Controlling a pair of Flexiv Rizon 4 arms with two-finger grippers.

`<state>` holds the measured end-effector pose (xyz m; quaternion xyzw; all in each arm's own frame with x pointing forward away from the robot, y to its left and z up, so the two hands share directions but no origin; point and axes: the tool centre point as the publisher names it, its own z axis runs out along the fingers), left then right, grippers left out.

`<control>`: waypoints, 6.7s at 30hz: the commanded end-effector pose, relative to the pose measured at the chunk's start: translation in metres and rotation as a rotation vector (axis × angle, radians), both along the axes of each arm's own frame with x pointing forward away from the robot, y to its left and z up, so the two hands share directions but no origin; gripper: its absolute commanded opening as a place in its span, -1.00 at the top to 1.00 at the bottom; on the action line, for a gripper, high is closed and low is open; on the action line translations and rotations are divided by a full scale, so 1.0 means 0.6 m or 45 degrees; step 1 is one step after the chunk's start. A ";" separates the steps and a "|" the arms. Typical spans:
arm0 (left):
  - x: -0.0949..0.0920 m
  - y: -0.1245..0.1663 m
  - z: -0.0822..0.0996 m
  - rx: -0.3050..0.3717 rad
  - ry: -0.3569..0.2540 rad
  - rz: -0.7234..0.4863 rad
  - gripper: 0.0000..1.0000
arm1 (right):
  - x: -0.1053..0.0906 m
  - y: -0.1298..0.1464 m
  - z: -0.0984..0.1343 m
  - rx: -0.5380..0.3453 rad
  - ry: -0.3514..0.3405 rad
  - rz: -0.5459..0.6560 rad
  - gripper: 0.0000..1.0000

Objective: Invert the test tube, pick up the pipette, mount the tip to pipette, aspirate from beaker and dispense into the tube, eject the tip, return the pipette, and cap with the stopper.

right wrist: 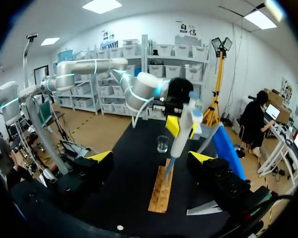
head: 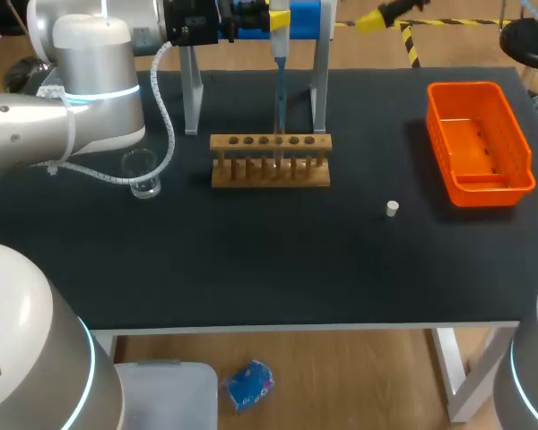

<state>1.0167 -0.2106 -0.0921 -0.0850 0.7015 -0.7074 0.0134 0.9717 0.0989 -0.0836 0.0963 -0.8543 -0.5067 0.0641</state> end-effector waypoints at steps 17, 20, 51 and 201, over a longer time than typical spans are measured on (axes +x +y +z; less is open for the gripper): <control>-0.001 0.000 0.002 0.003 0.002 0.004 1.00 | -0.023 -0.004 -0.102 0.007 -0.062 -0.113 -1.00; -0.001 0.000 0.002 0.003 0.002 0.004 1.00 | -0.023 -0.004 -0.102 0.007 -0.062 -0.113 -1.00; -0.001 0.000 0.002 0.003 0.002 0.004 1.00 | 0.002 0.034 -0.266 -0.026 -0.182 -0.300 -1.00; -0.283 -0.081 0.092 0.068 -0.173 -0.011 1.00 | -0.200 0.019 -0.199 0.476 -0.094 -0.166 -1.00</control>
